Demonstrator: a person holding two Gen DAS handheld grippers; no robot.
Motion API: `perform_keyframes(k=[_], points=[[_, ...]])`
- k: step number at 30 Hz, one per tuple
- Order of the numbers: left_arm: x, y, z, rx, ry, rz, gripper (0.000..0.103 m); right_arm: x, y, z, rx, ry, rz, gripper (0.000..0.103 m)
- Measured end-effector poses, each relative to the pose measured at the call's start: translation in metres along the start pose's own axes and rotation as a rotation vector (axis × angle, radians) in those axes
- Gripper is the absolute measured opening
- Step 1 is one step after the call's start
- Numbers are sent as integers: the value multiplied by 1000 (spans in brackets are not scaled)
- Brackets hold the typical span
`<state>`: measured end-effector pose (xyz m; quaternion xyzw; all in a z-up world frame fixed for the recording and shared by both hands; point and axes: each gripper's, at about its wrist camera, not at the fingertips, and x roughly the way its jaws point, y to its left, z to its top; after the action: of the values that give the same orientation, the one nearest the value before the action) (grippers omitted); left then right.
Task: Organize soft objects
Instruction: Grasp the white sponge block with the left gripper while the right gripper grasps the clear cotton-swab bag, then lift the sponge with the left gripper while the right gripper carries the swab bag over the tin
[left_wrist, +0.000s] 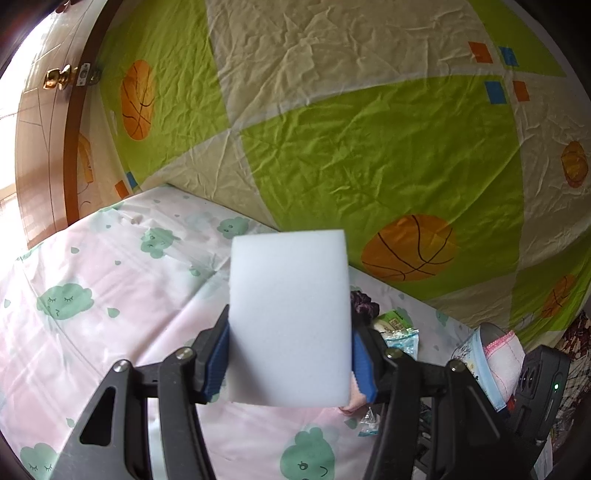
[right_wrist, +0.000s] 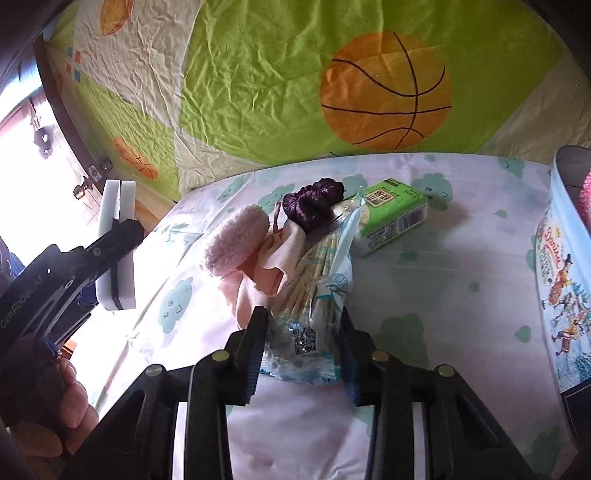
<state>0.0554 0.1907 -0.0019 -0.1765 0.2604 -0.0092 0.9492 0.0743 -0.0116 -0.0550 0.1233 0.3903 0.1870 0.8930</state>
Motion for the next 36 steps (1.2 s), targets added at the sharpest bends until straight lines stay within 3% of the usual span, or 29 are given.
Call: perform_keyframes(k=[9, 13, 19, 25, 32, 36], points=[[0, -1, -1, 3, -17, -14, 56, -78, 6, -6, -80, -262, -59, 37], [-5, -9, -3, 25, -46, -65, 56, -110, 4, -17, -147, -363, -116, 37], [-18, -31, -10, 108, -120, -109, 56, -130, 0, -33, -229, -433, -208, 37], [-16, -51, -23, 156, -124, -115, 56, -140, -7, -40, -294, -504, -302, 37], [-14, -80, -43, 255, -134, -64, 56, -152, -13, -44, -286, -549, -319, 37], [-16, -86, -49, 238, -127, -64, 56, -155, -15, -46, -286, -553, -320, 37]])
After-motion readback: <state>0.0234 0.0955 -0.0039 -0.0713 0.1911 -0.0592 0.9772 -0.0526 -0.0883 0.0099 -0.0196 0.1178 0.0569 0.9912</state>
